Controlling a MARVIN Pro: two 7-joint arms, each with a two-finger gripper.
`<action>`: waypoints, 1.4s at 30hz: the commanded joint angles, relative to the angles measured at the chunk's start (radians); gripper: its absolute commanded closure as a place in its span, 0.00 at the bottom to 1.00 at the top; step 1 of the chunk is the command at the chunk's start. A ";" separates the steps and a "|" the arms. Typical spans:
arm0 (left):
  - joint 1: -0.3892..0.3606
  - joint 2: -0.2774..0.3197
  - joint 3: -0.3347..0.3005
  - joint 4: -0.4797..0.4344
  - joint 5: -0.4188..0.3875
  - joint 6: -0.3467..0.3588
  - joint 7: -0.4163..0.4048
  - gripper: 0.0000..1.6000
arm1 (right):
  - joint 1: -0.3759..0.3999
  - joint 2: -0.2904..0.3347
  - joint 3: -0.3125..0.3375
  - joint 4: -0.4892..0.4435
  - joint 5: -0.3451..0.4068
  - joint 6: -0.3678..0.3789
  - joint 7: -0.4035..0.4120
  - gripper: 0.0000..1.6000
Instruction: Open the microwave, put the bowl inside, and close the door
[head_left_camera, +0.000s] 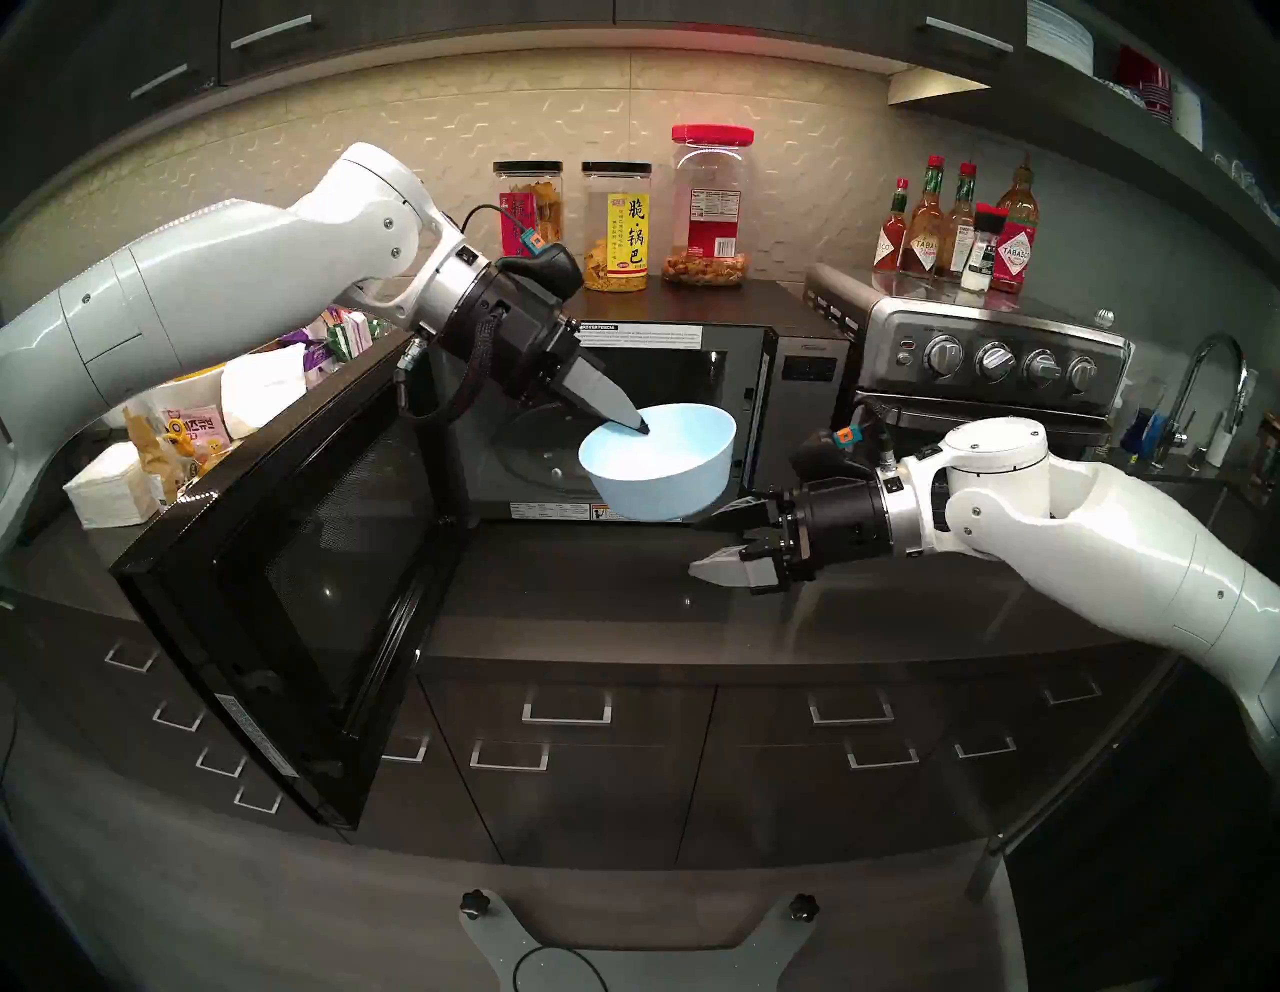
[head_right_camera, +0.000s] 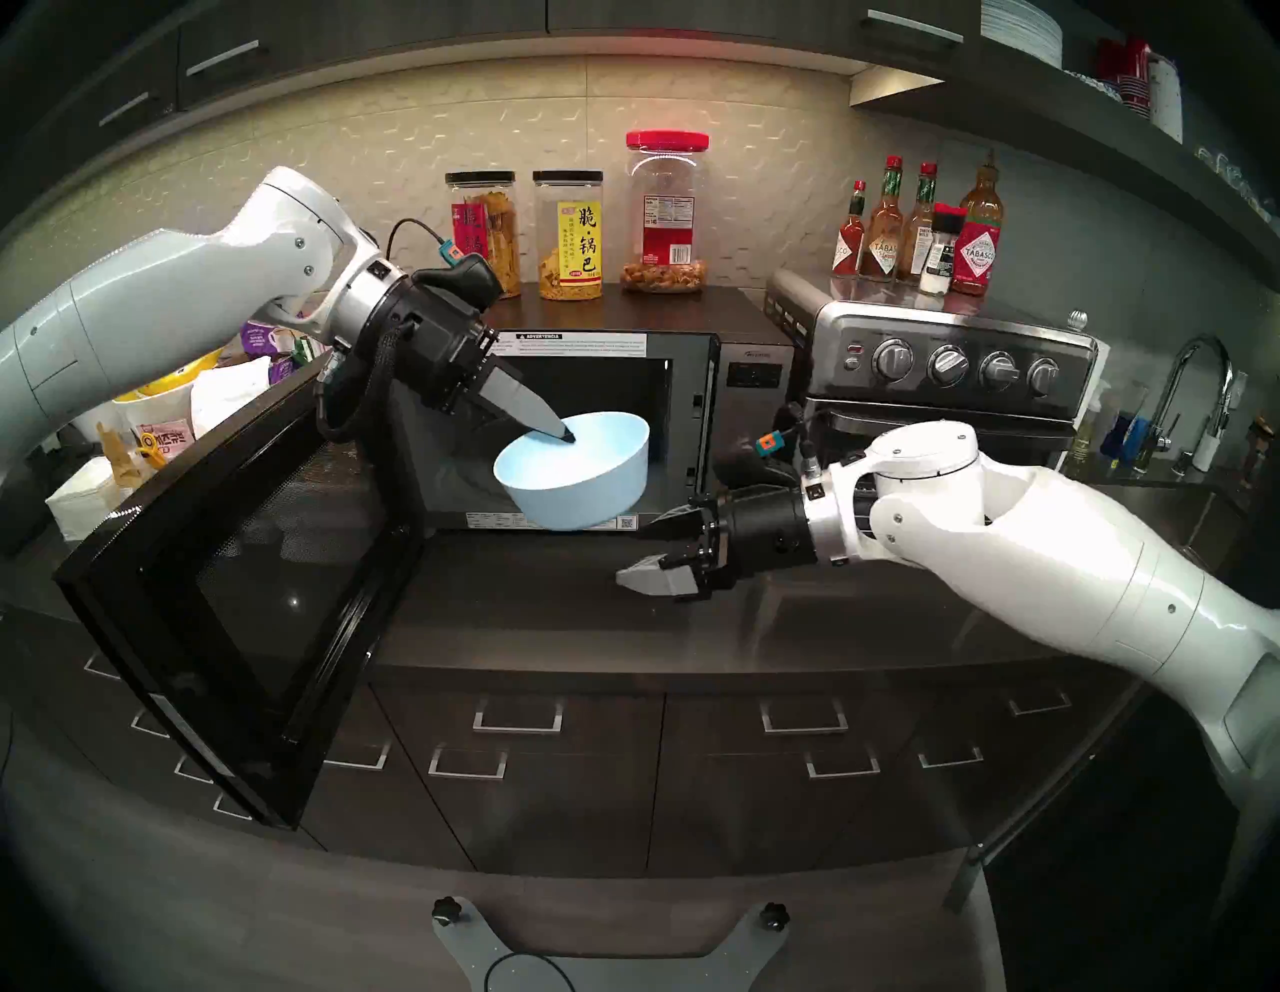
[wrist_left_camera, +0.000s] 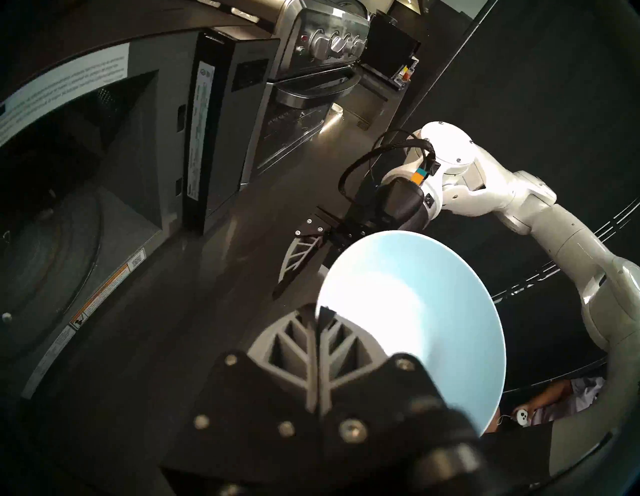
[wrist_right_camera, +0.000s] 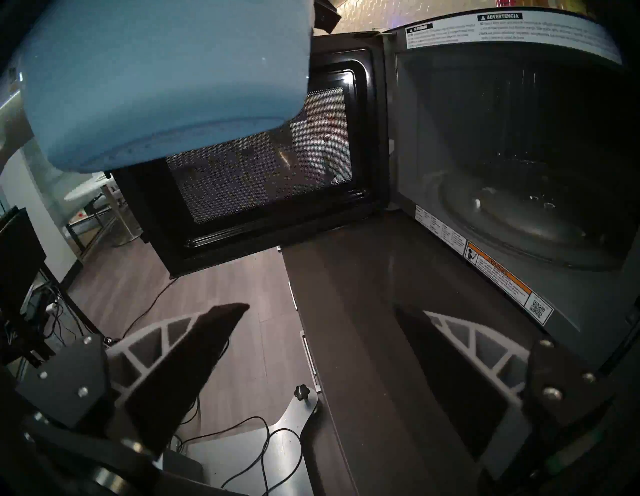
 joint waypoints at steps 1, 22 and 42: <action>-0.056 0.030 0.012 -0.011 0.004 -0.003 -0.017 1.00 | 0.013 -0.002 0.015 -0.001 0.006 -0.006 -0.002 0.00; -0.099 0.027 0.089 -0.015 0.039 -0.003 -0.041 1.00 | 0.013 -0.002 0.015 -0.001 0.006 -0.006 -0.002 0.00; -0.119 0.024 0.103 -0.014 0.068 -0.003 -0.060 1.00 | 0.013 -0.002 0.015 -0.001 0.006 -0.006 -0.002 0.00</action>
